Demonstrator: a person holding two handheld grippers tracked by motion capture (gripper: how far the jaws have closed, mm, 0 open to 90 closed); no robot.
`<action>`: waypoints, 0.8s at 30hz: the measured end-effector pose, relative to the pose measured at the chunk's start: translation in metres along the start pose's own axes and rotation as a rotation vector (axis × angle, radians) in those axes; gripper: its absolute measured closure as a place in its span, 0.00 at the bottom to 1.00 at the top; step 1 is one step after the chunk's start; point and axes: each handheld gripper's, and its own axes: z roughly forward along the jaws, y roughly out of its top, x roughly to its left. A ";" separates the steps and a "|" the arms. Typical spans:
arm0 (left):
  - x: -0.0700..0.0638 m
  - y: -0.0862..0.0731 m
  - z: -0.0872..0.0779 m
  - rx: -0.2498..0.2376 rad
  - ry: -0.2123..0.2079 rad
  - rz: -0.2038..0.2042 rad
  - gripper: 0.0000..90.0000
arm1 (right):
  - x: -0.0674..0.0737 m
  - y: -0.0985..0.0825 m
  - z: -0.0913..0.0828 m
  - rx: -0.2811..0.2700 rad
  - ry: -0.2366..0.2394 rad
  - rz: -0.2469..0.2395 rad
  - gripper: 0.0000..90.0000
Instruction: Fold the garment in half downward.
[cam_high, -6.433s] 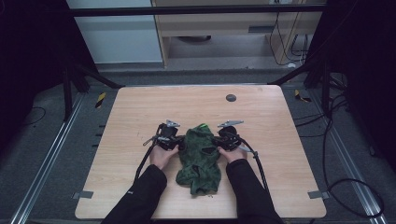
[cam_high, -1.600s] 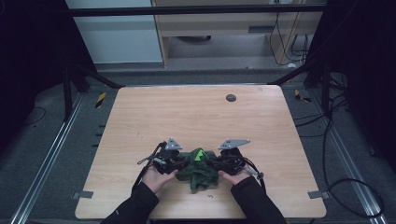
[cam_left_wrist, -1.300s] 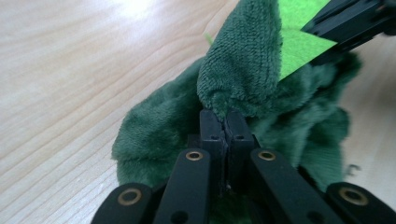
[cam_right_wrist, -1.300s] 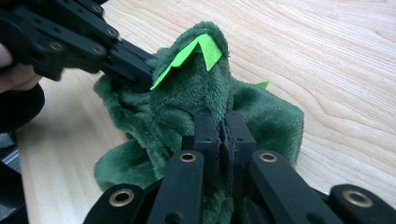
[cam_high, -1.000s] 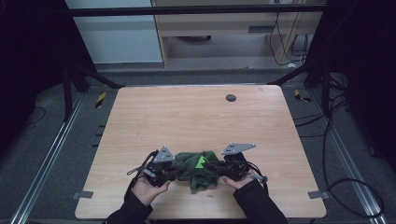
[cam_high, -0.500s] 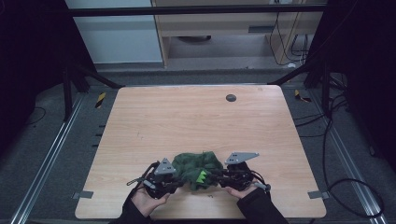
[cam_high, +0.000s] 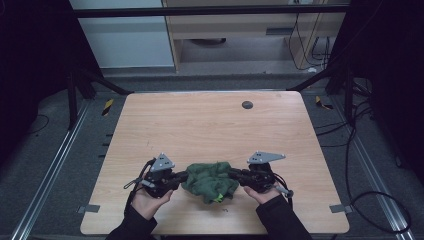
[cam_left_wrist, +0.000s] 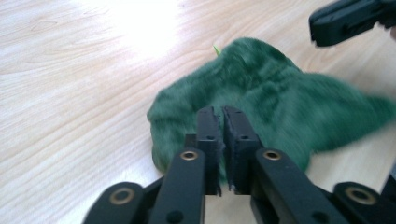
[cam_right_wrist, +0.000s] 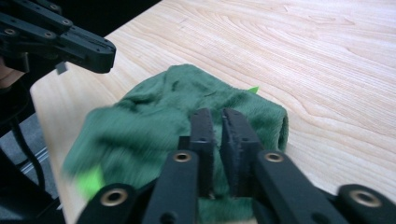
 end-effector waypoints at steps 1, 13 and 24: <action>0.000 0.002 0.003 0.003 0.004 0.005 0.99 | 0.000 0.000 0.000 0.000 0.000 0.000 0.96; -0.026 -0.012 0.024 0.080 -0.028 0.068 1.00 | 0.009 -0.015 0.012 0.089 0.040 -0.002 1.00; -0.032 -0.029 0.031 0.140 -0.063 0.068 1.00 | 0.014 -0.029 0.018 0.136 0.042 -0.023 1.00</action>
